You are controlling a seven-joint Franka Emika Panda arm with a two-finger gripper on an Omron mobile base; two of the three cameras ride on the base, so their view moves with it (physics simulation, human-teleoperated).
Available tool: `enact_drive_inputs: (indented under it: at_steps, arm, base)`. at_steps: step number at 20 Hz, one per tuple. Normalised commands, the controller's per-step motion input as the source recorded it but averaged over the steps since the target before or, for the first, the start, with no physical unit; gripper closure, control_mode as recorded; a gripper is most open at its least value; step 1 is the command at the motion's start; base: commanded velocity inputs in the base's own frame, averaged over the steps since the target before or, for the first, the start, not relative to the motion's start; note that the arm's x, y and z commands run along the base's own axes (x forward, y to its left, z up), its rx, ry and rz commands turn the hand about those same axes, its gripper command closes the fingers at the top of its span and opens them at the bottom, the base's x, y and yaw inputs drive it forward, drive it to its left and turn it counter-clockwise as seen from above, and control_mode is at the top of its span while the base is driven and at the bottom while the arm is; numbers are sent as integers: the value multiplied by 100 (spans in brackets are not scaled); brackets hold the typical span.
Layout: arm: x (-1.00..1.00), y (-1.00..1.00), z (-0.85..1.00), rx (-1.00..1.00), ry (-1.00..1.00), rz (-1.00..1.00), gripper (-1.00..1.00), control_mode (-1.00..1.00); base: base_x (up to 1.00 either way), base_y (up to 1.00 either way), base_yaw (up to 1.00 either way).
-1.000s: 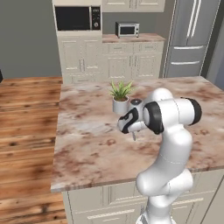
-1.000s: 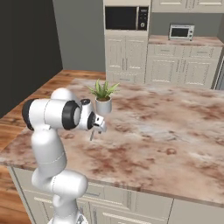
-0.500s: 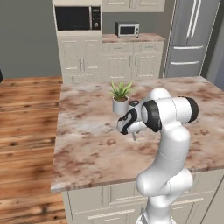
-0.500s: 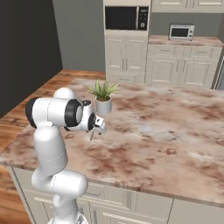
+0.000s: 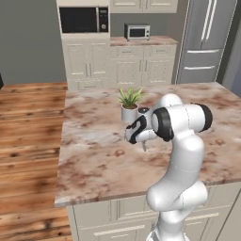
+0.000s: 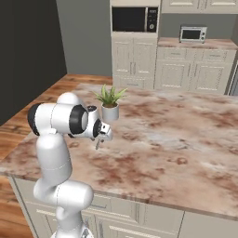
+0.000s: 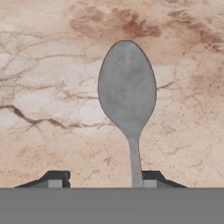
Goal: Organize the utensils by type. Pick up the wooden spoons from the counter and place them in the open cabinet. Then pick up the metallic utensils from the counter and place them in the open drawer.
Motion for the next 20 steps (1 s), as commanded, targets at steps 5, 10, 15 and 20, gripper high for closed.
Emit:
enact_drive_inputs:
  at_steps: [5,10,15,20]
  arm:
    - [-4,-26,-23,0,0,0,100,-100]
    - [-15,-24,17,8,2,0,100,-100]
    - [-38,-14,71,12,0,0,100,-100]
    - [-38,-5,93,6,0,0,100,-100]
  base:
    - [0,0,0]
    - [0,0,0]
    - [0,0,0]
    - [0,0,0]
